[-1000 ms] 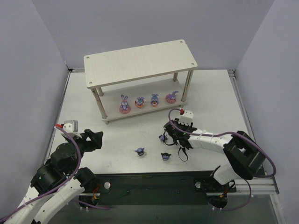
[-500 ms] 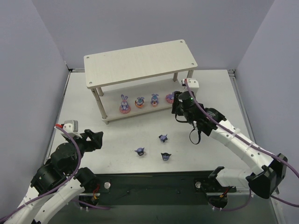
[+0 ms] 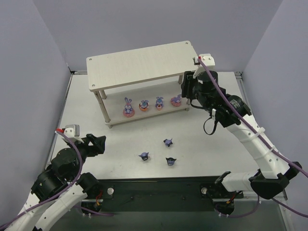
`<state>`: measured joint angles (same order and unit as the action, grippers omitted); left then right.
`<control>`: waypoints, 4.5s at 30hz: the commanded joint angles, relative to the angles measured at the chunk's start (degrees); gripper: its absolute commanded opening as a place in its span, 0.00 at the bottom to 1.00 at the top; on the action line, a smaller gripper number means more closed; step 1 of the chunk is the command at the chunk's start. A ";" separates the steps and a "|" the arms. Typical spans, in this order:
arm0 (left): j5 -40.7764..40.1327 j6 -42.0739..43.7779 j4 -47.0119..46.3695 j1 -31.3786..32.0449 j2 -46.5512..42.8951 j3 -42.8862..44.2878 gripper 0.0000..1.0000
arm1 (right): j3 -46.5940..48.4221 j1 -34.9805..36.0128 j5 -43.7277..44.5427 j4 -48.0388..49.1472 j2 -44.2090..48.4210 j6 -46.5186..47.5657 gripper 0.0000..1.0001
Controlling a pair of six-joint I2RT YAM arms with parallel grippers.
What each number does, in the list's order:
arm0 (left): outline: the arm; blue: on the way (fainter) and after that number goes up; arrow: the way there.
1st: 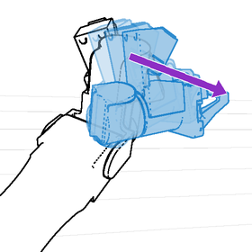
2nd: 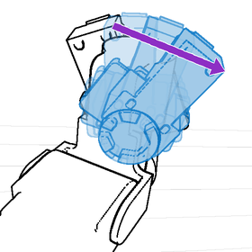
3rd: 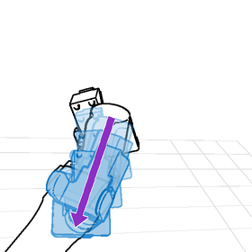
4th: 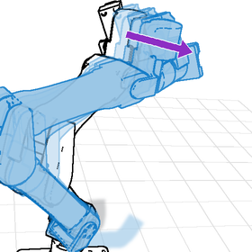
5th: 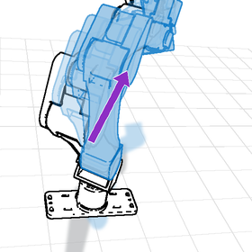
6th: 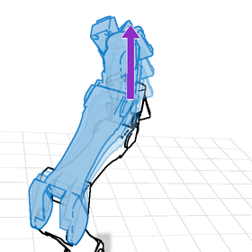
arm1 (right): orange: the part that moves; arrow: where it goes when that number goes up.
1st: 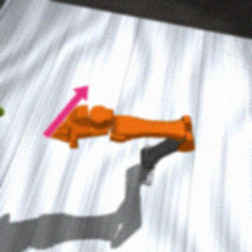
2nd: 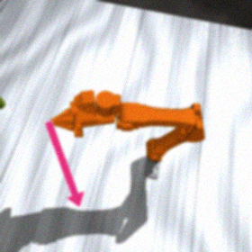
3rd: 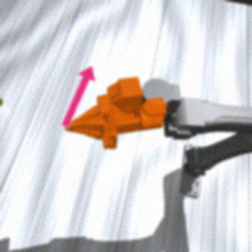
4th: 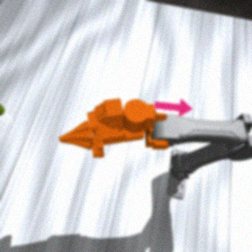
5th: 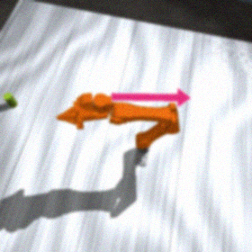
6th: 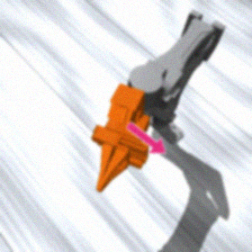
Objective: Place and organize the plastic toys onto the shelf
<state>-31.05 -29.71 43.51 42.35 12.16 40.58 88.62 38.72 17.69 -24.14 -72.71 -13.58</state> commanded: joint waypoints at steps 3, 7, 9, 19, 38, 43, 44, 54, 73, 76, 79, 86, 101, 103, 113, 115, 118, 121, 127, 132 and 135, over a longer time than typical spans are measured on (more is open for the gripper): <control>0.20 0.27 -1.49 0.28 -0.21 0.12 0.82 | 10.42 -3.56 -2.48 -0.56 -8.14 5.40 0.00; 0.11 0.18 -1.49 0.28 -0.74 0.03 0.82 | 15.43 -5.23 -4.06 -0.29 -13.06 6.90 0.00; 0.20 0.18 -1.49 0.28 -0.83 -0.06 0.82 | 18.06 -5.85 -4.33 -0.29 -14.65 7.34 0.00; 0.11 0.27 -1.49 0.28 -0.74 -0.06 0.82 | 20.80 -8.40 -9.34 0.06 -19.40 10.68 0.00; -0.15 0.18 -1.32 0.28 -0.74 -0.06 0.82 | 25.64 -14.72 -18.92 -1.87 -24.06 13.06 0.06; -0.15 0.18 -1.23 0.28 -0.74 -0.06 0.82 | 25.38 -15.16 -19.19 -2.14 -25.03 13.06 0.09; -0.24 0.18 -1.32 0.28 -0.74 -0.06 0.82 | 25.29 -15.25 -19.10 -2.14 -25.11 13.06 0.10; -0.42 0.18 -1.23 0.28 -0.82 0.03 0.82 | 25.20 -15.78 -19.19 -2.93 -25.91 13.06 0.31; -1.12 0.01 -1.14 0.19 -0.74 0.12 0.82 | 23.18 -15.78 -18.13 -2.05 -25.03 13.06 0.68; -1.12 0.01 -1.14 0.28 -0.47 0.12 0.82 | 22.48 -15.69 -18.57 -1.35 -23.89 13.06 0.74; -1.03 0.01 -1.06 0.28 -0.39 0.20 0.82 | 21.69 -15.69 -18.75 -0.65 -22.22 12.97 0.79; -0.94 0.01 -1.14 0.28 -0.47 0.12 0.82 | 17.92 -15.52 -21.12 2.16 -15.89 12.97 0.80; 2.39 0.18 -2.46 0.28 0.05 0.64 0.82 | -9.76 -9.82 -24.37 -0.64 12.75 1.12 0.80; 3.36 0.18 -2.64 0.28 1.01 0.64 0.82 | -16.42 -7.09 -22.19 -0.73 17.04 -2.05 0.80; 7.06 -1.75 -2.38 0.28 3.40 0.82 0.82 | -34.90 16.37 -6.19 7.59 17.35 -9.08 0.82; 5.92 -1.49 -1.76 0.28 3.04 1.08 0.82 | -35.36 23.72 2.10 10.33 13.41 -10.40 0.83; 4.42 -1.14 -0.53 0.28 2.52 1.87 0.82 | -33.43 33.48 9.18 12.97 4.81 -12.25 0.90; 2.84 -0.87 -0.09 0.28 1.47 2.05 0.82 | -30.71 37.38 11.14 15.52 -4.76 -14.27 0.91; 1.87 -0.96 -0.18 0.37 -0.82 1.61 0.82 | -29.38 38.89 9.21 22.02 -18.07 -21.47 0.90; 1.17 -0.78 -0.18 0.37 -1.88 0.99 0.82 | -29.73 38.89 11.66 22.30 -22.91 -27.72 0.90; 0.90 -0.52 -0.09 0.37 -1.79 0.99 0.82 | -29.38 38.80 12.71 21.94 -24.49 -29.65 0.89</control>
<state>-28.75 -30.92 43.86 42.35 10.90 40.42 57.76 77.52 25.76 -3.25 -96.29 -37.65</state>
